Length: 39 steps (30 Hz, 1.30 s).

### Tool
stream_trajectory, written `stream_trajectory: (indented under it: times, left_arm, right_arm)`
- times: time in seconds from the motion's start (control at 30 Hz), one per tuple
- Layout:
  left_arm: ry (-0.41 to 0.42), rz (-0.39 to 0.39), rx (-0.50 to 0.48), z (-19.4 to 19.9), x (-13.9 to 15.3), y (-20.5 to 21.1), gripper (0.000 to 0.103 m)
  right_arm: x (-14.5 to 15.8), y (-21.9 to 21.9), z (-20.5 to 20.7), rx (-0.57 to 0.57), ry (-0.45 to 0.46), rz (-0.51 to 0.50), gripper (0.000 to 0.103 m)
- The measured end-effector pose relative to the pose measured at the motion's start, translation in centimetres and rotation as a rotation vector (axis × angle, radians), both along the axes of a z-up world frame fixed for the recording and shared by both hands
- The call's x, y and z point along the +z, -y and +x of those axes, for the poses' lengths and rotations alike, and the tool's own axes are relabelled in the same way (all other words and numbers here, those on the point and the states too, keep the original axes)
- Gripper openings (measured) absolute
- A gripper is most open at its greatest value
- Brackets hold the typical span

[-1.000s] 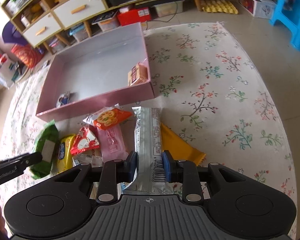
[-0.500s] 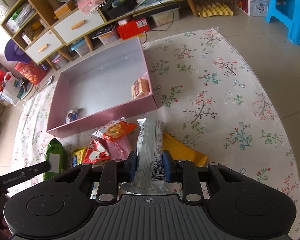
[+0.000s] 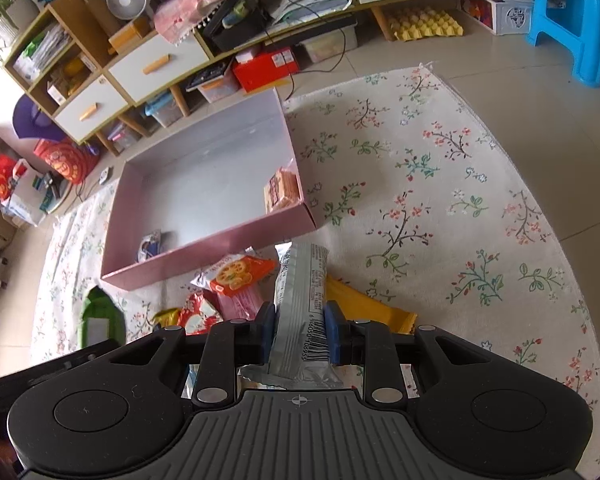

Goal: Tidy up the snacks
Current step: 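Carry both packets over the pink box and open both grippers inside it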

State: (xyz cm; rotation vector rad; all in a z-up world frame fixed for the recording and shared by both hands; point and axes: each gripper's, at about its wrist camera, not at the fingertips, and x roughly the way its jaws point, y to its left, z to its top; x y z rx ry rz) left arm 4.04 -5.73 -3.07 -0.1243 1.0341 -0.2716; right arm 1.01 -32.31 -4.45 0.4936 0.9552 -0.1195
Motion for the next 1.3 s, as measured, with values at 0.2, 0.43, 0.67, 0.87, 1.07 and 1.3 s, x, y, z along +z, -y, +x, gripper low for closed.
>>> stream_trajectory:
  times: [0.2, 0.43, 0.67, 0.87, 1.07, 1.3]
  left_arm:
    - [0.094, -0.059, 0.035, 0.2, 1.5, -0.4, 0.043]
    - [0.147, -0.132, 0.112, 3.4, 2.1, -1.3, 0.043]
    - [0.16, -0.207, 0.14, 5.7, 1.7, -0.6, 0.043]
    - [0.166, -0.249, 0.113, 7.5, 1.2, 1.4, 0.043]
    - [0.152, -0.2, 0.082, 8.8, 0.2, 2.9, 0.043]
    - [0.157, -0.189, 0.064, 9.0, -0.2, 3.1, 0.044]
  right_arm:
    - [0.8, 0.6, 0.0, -0.047, 0.038, 0.008, 0.025]
    - [1.4, 2.1, 1.0, -0.144, 0.084, 0.011, 0.025]
    - [1.2, 2.7, 4.3, -0.189, 0.148, 0.039, 0.025]
    - [0.1, 0.0, 7.7, -0.123, 0.13, 0.046, 0.025]
    - [-0.2, -1.6, 10.2, -0.089, 0.144, 0.014, 0.025]
    - [-1.3, -2.3, 11.7, -0.041, 0.163, 0.06, 0.029]
